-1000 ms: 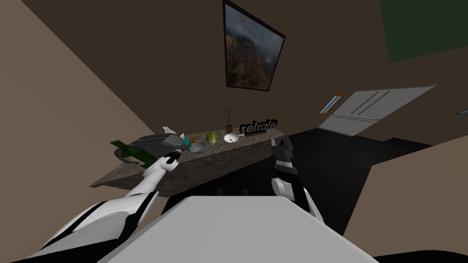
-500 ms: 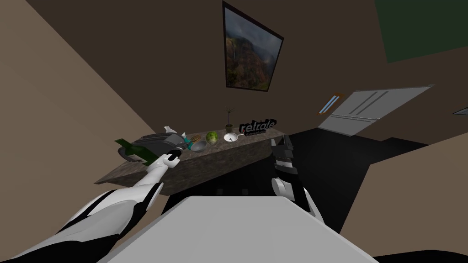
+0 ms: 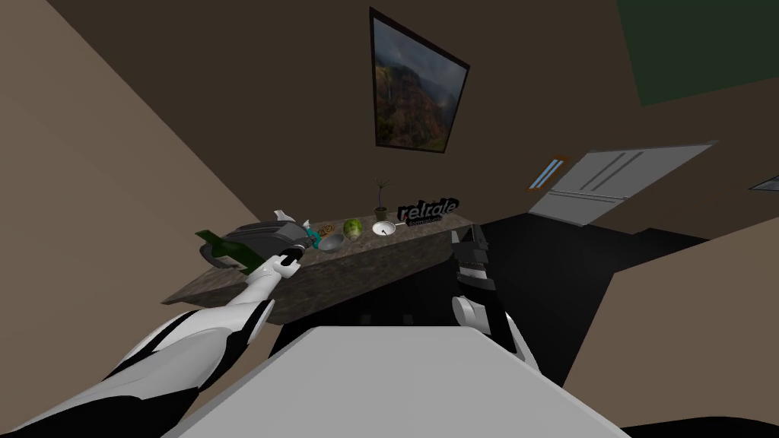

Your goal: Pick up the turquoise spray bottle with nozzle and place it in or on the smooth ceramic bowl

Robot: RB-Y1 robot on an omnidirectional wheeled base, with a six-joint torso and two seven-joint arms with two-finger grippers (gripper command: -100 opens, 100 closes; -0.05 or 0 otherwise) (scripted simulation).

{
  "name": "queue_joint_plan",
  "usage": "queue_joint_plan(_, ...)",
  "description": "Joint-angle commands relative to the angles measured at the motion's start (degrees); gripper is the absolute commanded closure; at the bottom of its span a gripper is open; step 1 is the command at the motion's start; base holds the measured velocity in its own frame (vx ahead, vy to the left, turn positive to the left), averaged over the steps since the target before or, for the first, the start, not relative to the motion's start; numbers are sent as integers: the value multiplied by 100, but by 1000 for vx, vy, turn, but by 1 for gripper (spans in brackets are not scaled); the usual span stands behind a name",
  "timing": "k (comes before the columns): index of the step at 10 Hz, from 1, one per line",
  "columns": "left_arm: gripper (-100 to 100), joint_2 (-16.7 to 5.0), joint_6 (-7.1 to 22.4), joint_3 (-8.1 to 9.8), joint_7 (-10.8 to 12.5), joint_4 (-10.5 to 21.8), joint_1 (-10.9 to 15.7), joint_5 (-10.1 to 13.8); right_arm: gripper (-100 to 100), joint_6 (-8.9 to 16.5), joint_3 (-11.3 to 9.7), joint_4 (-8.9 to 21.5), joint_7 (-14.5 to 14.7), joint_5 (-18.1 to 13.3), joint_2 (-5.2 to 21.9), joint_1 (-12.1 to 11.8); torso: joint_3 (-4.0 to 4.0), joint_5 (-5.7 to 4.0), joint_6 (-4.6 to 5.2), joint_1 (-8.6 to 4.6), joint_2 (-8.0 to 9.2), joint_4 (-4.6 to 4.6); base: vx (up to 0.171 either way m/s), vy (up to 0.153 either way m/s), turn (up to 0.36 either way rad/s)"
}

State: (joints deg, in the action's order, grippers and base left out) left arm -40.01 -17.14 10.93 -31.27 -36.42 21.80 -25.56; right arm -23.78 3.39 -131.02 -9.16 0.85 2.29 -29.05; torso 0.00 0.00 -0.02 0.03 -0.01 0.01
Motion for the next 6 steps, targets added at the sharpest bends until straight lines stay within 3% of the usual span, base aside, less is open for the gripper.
queue_joint_plan(1,100,0,0,0,0,0,0,0,0,0,0,0,0,0,0,0,0,0,0,0,0,0,0,0,0)
queue_joint_plan(3,100,0,1,0,1,1,-1,1,0,0,0,0,0,0,0,0,-1,0,1,2,-2,0,0,0,0)
queue_joint_plan(4,0,1,1,0,1,1,-1,1,0,0,0,0,0,0,0,0,-1,-1,1,1,-2,0,0,0,0)
queue_joint_plan(5,100,54,119,55,43,-285,-288,13,0,0,0,0,0,0,0,0,-1,-1,1,1,-2,0,59,15,-1)
queue_joint_plan(6,100,54,119,55,43,-432,-378,13,0,0,0,0,0,0,0,-1,-10,5,-7,8,-14,-7,71,20,14)
